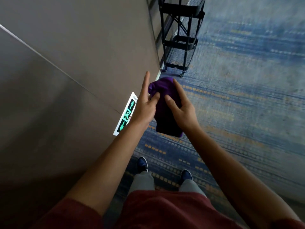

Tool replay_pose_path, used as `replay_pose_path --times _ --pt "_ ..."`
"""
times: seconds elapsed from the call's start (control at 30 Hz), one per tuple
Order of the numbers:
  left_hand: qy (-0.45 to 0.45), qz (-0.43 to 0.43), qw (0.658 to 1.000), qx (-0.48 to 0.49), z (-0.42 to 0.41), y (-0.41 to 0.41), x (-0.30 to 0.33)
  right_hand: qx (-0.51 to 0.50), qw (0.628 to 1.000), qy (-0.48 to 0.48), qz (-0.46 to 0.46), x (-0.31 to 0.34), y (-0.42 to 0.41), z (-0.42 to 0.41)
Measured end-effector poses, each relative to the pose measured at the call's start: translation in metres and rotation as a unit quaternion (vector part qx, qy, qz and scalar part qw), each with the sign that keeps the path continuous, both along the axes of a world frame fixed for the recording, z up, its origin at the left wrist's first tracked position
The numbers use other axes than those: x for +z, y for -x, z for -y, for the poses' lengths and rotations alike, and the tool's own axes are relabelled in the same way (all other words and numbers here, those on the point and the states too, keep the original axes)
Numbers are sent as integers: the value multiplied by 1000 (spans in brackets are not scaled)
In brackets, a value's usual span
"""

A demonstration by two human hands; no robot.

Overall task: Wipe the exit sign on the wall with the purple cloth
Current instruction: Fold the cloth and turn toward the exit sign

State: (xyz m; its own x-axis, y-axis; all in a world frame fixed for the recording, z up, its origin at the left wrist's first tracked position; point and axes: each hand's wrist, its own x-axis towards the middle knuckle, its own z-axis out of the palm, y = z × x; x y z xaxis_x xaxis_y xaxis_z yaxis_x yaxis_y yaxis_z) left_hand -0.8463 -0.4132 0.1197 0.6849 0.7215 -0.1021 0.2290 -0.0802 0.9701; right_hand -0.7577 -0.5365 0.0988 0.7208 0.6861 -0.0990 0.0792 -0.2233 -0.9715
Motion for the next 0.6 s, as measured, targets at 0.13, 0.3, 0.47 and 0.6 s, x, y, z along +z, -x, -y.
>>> replay_pose_path --times 0.13,0.3,0.47,0.6 --pt "-69 -78 991 -81 -16 11 -10 0 999 32 -8 -27 11 -11" --pt "-80 -131 982 -111 -49 39 -51 -26 997 67 -42 -78 41 -53" --pt "-68 -142 976 -149 -104 65 -115 -53 995 62 -62 -151 81 -95" --pt "-26 -166 979 -112 -126 102 -186 -1 996 77 -56 -228 107 -123"
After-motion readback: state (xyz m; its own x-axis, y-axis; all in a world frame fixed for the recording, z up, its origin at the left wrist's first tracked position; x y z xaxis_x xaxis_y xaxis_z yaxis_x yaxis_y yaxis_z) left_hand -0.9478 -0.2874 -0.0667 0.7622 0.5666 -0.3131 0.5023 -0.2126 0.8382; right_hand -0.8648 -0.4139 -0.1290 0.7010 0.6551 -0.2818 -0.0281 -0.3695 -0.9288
